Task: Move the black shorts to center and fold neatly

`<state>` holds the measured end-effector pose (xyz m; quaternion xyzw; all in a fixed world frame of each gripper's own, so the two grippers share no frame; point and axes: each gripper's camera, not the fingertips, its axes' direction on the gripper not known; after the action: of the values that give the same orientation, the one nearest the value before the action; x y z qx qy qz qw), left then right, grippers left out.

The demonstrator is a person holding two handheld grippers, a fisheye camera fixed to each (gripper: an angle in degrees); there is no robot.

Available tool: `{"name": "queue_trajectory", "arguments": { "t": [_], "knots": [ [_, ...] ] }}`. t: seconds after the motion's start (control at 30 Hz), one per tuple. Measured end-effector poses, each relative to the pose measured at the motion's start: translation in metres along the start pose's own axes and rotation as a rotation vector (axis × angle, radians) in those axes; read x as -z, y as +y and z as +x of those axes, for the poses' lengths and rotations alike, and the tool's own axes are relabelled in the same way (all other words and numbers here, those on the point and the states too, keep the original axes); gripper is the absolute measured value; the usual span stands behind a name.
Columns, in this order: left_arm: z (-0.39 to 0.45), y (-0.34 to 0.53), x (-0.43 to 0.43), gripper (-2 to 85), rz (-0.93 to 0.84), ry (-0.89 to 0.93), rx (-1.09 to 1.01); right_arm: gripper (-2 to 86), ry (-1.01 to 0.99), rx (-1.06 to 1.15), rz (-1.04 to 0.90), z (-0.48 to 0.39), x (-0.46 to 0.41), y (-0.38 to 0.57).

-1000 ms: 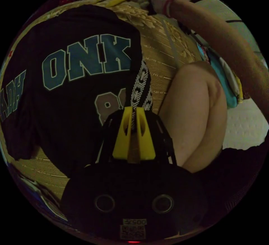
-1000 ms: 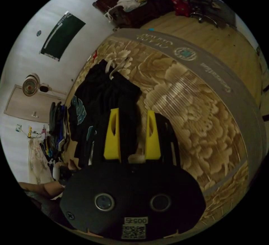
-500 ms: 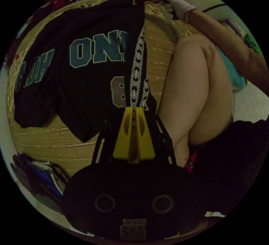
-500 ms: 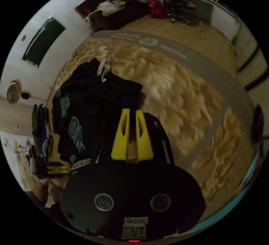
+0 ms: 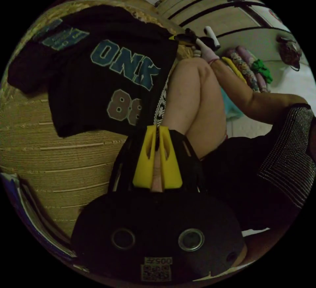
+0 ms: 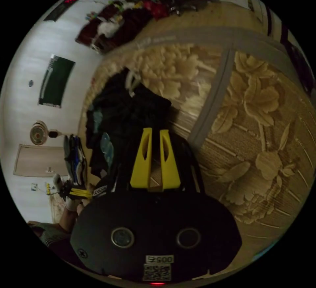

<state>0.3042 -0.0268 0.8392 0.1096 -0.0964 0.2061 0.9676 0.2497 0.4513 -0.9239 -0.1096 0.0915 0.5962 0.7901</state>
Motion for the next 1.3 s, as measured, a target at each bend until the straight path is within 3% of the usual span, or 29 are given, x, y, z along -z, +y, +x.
{"name": "queue_trajectory", "arguments": {
  "t": [0.07, 0.13, 0.23, 0.3, 0.47, 0.67, 0.9, 1.1, 1.2, 1.3],
  "knots": [
    [-0.004, 0.001, 0.003, 0.6, -0.041, 0.092, -0.007, 2.3, -0.014, -0.036, -0.041, 0.005, -0.007, 0.003],
    [-0.004, 0.009, 0.017, -0.1, -0.018, 0.07, 0.001, 3.2, -0.037, -0.04, 0.002, 0.007, 0.004, 0.008],
    [-0.009, 0.026, 0.058, -0.5, 0.101, -0.123, 0.092, 2.4, 0.008, -0.071, 0.105, 0.005, 0.029, 0.015],
    [-0.02, 0.03, 0.095, -0.6, 0.232, -0.288, 0.178, 0.6, 0.047, -0.003, 0.18, -0.012, 0.042, 0.013],
    [-0.053, -0.017, 0.15, -0.7, 0.422, -0.361, 0.2, -0.9, -0.06, 0.321, 0.107, -0.111, 0.008, -0.039],
    [-0.102, -0.092, 0.158, -0.7, 0.205, -0.412, 0.264, -1.0, 0.062, 0.579, -0.108, -0.22, -0.091, -0.086],
    [-0.113, -0.025, 0.182, -0.5, 0.084, -0.589, 0.358, -1.0, 0.277, 0.587, -0.16, -0.25, -0.139, -0.104],
    [-0.108, 0.02, 0.228, -0.6, 0.255, -0.651, 0.555, -1.0, 0.177, 0.505, -0.09, -0.252, -0.141, -0.108],
    [-0.093, 0.008, 0.251, -0.6, 0.45, -0.594, 0.426, -1.0, 0.156, 0.492, -0.084, -0.259, -0.143, -0.109],
    [-0.111, -0.021, 0.248, -0.7, 0.326, -0.585, 0.413, -1.0, 0.155, 0.493, -0.085, -0.267, -0.145, -0.11]
  ]
}}
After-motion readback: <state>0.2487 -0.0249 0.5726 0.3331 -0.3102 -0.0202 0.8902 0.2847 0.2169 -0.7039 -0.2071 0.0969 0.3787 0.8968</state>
